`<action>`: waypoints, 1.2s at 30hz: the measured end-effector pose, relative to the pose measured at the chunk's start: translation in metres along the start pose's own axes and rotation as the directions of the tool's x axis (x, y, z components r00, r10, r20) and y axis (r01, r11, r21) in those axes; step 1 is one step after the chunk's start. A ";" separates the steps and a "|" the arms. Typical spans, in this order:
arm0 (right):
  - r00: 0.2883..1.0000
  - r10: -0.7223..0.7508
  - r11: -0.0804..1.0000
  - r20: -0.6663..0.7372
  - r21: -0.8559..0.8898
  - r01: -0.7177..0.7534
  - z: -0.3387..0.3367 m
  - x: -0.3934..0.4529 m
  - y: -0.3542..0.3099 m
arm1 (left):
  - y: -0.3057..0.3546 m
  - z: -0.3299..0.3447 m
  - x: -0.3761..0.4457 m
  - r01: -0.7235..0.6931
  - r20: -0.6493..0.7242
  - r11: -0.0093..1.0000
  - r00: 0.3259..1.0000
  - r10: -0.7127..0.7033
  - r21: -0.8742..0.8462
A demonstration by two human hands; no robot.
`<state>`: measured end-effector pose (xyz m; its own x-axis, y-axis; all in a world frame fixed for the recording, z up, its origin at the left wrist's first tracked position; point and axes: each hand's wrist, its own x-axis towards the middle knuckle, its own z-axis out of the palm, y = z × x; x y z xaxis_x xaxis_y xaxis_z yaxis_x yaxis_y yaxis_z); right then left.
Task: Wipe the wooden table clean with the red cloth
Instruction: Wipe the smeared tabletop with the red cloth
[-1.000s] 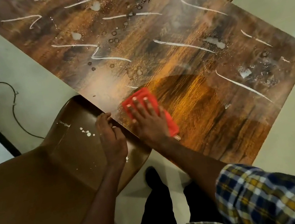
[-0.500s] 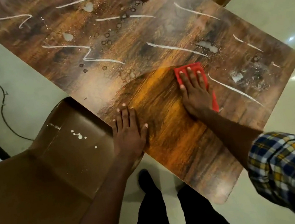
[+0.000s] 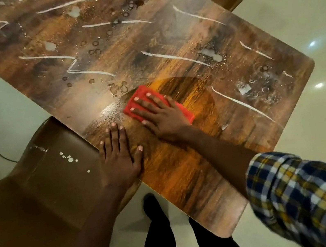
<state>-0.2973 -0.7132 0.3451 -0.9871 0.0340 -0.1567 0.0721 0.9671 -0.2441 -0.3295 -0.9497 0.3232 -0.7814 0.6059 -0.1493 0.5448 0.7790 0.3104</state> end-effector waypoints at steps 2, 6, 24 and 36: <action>0.973 0.226 0.974 -0.053 0.030 -0.224 -0.015 -0.018 0.059 | 0.000 0.000 -0.001 -0.009 -0.013 1.000 1.000 0.009 -0.001; 0.768 0.631 0.773 -0.105 0.160 -0.614 -0.032 -0.075 0.160 | 0.005 0.000 -0.002 0.012 -0.012 1.000 1.000 -0.012 0.007; 0.962 0.257 0.967 -0.098 0.027 -0.255 -0.030 -0.104 0.213 | 0.172 0.044 0.016 0.281 -0.272 0.927 0.898 -0.345 -0.247; 0.997 -0.078 0.994 0.025 0.084 0.076 0.020 -0.196 0.066 | 0.177 0.042 0.013 0.269 -0.316 0.910 0.875 -0.368 -0.314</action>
<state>-0.0960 -0.6607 0.3405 -0.9858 -0.0479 -0.1609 0.0089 0.9423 -0.3348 -0.2308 -0.7970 0.3364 -0.9799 0.1925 0.0520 0.1899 0.8218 0.5371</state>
